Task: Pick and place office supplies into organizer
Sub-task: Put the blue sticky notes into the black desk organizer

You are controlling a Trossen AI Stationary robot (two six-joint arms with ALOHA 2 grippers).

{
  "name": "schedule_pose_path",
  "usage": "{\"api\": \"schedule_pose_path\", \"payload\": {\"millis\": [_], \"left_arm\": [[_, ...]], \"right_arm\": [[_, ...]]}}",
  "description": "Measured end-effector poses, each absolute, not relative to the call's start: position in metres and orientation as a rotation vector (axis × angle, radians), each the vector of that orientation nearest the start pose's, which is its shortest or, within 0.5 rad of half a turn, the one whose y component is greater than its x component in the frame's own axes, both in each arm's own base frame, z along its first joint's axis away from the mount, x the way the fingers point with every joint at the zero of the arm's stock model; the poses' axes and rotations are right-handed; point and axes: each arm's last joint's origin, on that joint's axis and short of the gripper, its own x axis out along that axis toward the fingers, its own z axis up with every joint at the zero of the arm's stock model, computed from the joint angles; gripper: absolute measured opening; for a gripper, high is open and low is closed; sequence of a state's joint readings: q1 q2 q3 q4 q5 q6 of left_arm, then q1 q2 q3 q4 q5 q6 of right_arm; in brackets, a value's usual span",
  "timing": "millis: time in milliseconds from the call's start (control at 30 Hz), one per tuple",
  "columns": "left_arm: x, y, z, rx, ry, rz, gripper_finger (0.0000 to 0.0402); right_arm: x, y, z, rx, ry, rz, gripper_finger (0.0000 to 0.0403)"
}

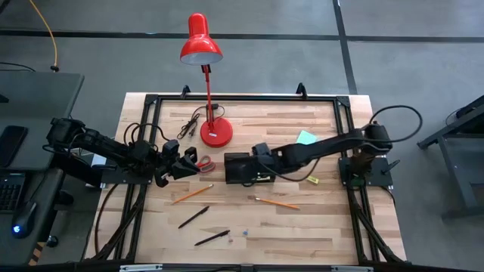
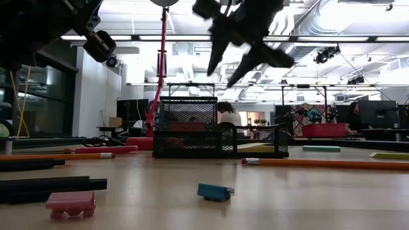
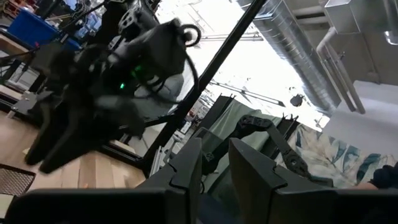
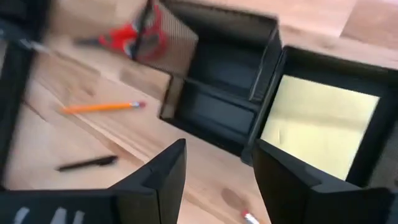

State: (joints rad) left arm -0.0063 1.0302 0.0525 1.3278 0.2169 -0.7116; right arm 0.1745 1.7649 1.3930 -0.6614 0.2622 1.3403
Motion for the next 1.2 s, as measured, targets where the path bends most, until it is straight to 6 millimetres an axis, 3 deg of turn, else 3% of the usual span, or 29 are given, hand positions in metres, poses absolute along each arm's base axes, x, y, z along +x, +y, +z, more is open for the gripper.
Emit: {"api": "schedule_pose_path", "payload": {"millis": [167, 400, 467, 600, 733, 833, 1000, 1100, 1200], "left_arm": [[0.161, -0.007, 0.193, -0.665, -0.252, -0.333, 0.0074], [0.161, -0.007, 0.193, -0.665, -0.252, -0.334, 0.0074], [0.161, -0.007, 0.193, -0.665, -0.252, -0.334, 0.0074], [0.161, -0.007, 0.193, -0.664, -0.250, -0.338, 0.0074], [0.161, -0.008, 0.193, -0.663, -0.248, -0.346, 0.0074], [0.161, -0.008, 0.193, -0.662, -0.251, -0.349, 0.0074], [0.161, -0.008, 0.194, -0.664, -0.255, -0.352, 0.0074], [0.161, -0.008, 0.194, -0.675, -0.255, -0.354, 0.0074], [0.161, -0.008, 0.194, -0.694, -0.252, -0.358, 0.0074]], "right_arm": [[0.352, 0.063, 0.260, 0.968, 0.701, -0.807, 0.0184], [0.342, 0.082, 0.257, 0.995, 0.675, -0.886, 0.0184], [0.345, 0.089, 0.259, 1.036, 0.637, -0.840, 0.0178], [0.360, 0.111, 0.281, 1.135, 0.372, -0.648, 0.0164], [0.369, 0.131, 0.300, 1.119, 0.141, -0.522, 0.0159], [0.366, 0.132, 0.285, 1.118, 0.097, -0.572, 0.0159], [0.353, 0.131, 0.239, 1.260, -0.143, -0.425, 0.0155], [0.326, 0.121, 0.219, 1.259, -0.284, -0.386, 0.0154], [0.289, 0.102, 0.224, 1.280, -0.453, -0.370, 0.0153]]}}
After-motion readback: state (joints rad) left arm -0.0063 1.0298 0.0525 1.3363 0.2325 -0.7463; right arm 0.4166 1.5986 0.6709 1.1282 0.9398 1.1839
